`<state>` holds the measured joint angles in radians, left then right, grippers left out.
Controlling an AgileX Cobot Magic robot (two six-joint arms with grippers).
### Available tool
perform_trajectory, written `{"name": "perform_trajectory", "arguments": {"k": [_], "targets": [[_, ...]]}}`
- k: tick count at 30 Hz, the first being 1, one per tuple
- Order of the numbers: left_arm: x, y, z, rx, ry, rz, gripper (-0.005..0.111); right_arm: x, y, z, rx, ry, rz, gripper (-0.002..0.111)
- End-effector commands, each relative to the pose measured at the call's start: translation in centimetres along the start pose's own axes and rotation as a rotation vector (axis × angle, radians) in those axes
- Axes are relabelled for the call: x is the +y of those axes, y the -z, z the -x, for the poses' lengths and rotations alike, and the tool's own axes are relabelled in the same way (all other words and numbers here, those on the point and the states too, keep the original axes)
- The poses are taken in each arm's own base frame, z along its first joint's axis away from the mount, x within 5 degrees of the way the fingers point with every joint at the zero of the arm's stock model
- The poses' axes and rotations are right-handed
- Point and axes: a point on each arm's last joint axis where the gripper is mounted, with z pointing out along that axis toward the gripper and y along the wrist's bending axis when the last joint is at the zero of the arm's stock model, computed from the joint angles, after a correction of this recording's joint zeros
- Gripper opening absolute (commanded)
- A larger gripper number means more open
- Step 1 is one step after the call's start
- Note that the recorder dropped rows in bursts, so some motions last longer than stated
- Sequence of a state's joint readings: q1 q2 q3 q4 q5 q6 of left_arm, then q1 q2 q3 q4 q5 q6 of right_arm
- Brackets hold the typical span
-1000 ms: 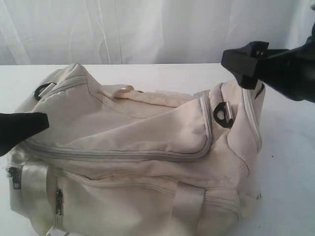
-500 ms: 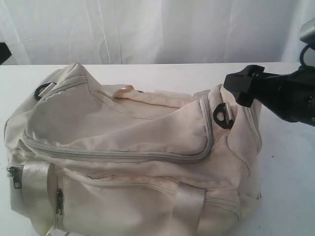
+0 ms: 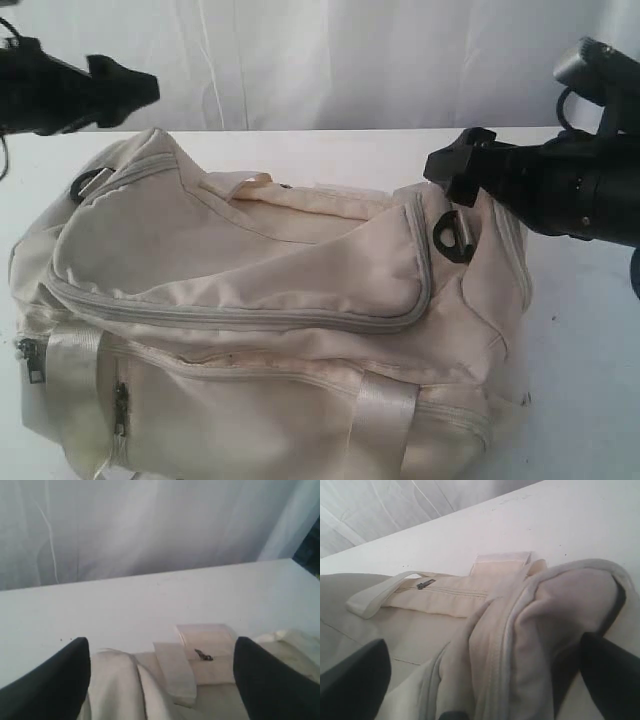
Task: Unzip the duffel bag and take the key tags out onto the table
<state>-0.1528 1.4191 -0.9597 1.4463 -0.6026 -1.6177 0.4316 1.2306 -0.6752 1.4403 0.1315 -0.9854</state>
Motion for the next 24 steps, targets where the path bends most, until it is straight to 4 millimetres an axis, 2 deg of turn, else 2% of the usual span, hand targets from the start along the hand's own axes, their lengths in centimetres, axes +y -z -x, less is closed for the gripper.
{"name": "perform_trajectory", "arguments": {"k": [1, 5, 8, 11, 17, 21, 24], "targets": [[0.2, -3.3, -1.3, 0.111, -0.007, -0.003, 0.080, 0.0, 0.0, 0.0, 0.001, -0.010, 0.004, 0.095], [0.9, -4.8, -2.6, 0.175, 0.015, -0.003, 0.078, 0.1, 0.0, 0.0, 0.009, -0.024, 0.016, 0.094], [1.2, -5.3, -3.3, 0.197, 0.024, 0.000, 0.068, 0.3, -0.3, -0.3, 0.037, -0.036, 0.037, 0.085], [1.3, -5.4, -3.4, 0.202, 0.026, 0.000, 0.049, 0.3, -0.8, -0.8, 0.076, -0.040, 0.056, 0.069], [1.0, -5.4, -3.5, 0.213, 0.006, -0.037, 0.000, 0.4, -1.1, -1.1, 0.099, -0.041, 0.068, 0.028], [1.0, -5.2, -3.3, 0.208, 0.038, -0.026, 0.000, 0.4, -0.8, -0.9, 0.083, -0.027, 0.064, 0.009], [1.3, -4.2, -2.1, 0.167, 0.053, -0.010, 0.000, 0.4, -0.2, -0.4, 0.049, -0.024, 0.058, 0.001]]}}
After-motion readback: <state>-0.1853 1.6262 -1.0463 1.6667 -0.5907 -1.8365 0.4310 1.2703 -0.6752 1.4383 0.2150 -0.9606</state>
